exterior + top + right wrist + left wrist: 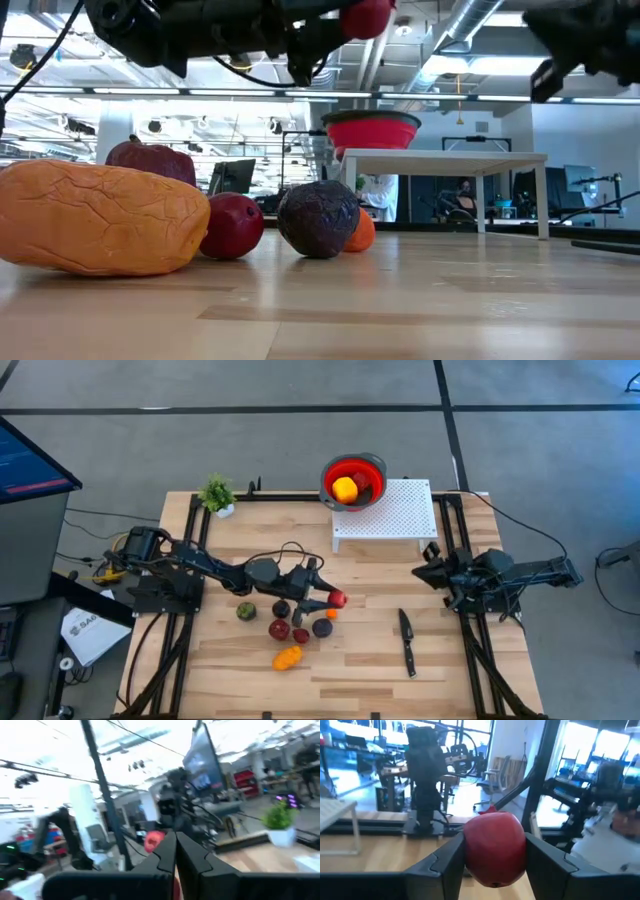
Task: Pick & Place Fruit
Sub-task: Put the pomegranate into the red strainer bowl
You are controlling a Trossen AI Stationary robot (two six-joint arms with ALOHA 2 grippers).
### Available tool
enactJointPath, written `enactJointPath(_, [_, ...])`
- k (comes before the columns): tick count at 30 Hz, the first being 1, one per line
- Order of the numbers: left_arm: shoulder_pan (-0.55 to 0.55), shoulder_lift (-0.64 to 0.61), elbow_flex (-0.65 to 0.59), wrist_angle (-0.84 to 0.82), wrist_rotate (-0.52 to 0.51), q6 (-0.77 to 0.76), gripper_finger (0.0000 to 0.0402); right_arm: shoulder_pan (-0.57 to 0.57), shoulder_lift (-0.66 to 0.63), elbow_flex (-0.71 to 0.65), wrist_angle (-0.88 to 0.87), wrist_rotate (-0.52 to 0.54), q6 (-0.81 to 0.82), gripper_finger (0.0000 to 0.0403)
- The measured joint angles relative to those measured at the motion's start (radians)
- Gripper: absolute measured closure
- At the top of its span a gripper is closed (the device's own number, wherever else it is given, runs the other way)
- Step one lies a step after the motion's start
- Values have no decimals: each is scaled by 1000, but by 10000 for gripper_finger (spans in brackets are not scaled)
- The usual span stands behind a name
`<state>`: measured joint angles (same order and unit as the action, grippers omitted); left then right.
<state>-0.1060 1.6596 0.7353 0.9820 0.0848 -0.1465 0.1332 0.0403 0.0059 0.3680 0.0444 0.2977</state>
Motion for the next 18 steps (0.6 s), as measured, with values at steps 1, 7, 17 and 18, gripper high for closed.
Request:
enactJointPath(1, [3, 0, 0, 1, -1, -24, 229, 16, 14, 0, 31, -7, 0, 397])
enactJointPath(7, [61, 0, -20, 0, -6, -105, 230, 115, 367, 6, 229, 165, -75, 396])
enactJointPath(17, [179, 0, -64, -12, 88, -257, 228, 62, 1028, 352, 295, 208, -365, 265])
enactJointPath(18, [183, 0, -64, -16, 102, -260, 228, 57, 1067, 399, 267, 198, -407, 245])
